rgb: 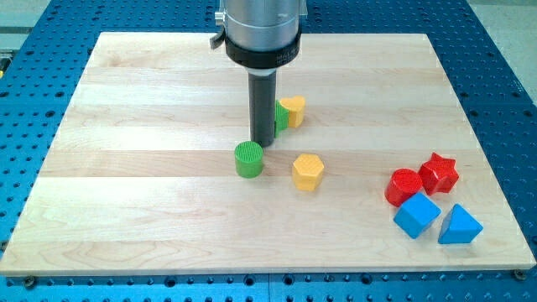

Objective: Place the green circle top left to the yellow hexagon

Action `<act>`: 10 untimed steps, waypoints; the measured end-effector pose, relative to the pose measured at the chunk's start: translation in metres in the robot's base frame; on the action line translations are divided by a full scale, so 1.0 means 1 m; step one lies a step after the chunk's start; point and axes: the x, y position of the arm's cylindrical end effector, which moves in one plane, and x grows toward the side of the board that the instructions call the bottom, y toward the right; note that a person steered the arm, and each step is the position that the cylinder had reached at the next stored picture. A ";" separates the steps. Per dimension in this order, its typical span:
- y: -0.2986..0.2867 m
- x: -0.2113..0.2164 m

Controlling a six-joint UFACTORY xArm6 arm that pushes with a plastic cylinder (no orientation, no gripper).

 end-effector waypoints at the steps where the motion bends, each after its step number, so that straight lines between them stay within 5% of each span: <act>1: -0.045 -0.007; 2: -0.113 0.002; 4: -0.078 0.067; 5: -0.040 0.066; 10: -0.032 0.058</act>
